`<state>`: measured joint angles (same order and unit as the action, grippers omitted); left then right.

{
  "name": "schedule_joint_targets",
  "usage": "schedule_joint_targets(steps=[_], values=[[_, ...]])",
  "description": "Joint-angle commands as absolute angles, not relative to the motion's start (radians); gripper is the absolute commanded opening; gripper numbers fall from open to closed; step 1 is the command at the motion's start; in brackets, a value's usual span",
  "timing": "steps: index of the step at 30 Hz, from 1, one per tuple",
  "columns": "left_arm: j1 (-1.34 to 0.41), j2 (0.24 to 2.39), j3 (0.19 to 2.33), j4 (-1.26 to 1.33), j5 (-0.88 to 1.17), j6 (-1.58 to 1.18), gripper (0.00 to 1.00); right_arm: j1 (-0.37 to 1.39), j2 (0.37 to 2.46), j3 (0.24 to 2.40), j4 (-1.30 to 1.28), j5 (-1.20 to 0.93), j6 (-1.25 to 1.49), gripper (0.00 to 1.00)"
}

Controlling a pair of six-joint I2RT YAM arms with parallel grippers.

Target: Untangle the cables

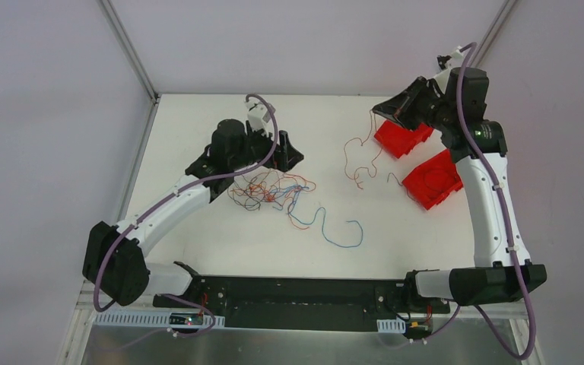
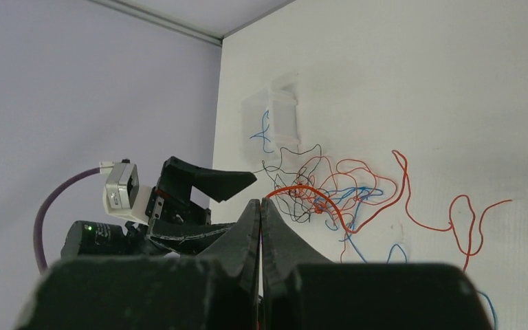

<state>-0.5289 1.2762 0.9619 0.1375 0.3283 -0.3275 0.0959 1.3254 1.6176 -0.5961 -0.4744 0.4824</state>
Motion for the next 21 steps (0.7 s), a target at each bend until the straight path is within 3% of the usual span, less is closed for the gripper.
schedule_joint_targets(steps=[1, 10, 17, 21], values=[[-0.578, 1.372, 1.092, 0.269, 0.420, -0.255, 0.98, 0.140, 1.327, 1.674, -0.606, -0.460, 0.449, 0.00], [-0.606, 1.416, 1.123, 0.330, 0.414, -0.258, 0.98, 0.159, 1.378, 1.715, -0.571, -0.345, 0.408, 0.00], [-0.606, 1.260, 0.978, 0.242, 0.327, -0.203, 0.97, 0.086, 1.582, 1.937, -0.564, -0.322, 0.399, 0.00], [-0.606, 1.149, 0.955, 0.059, 0.215, -0.194, 0.97, 0.005, 1.722, 2.133, -0.571, -0.377, 0.463, 0.00]])
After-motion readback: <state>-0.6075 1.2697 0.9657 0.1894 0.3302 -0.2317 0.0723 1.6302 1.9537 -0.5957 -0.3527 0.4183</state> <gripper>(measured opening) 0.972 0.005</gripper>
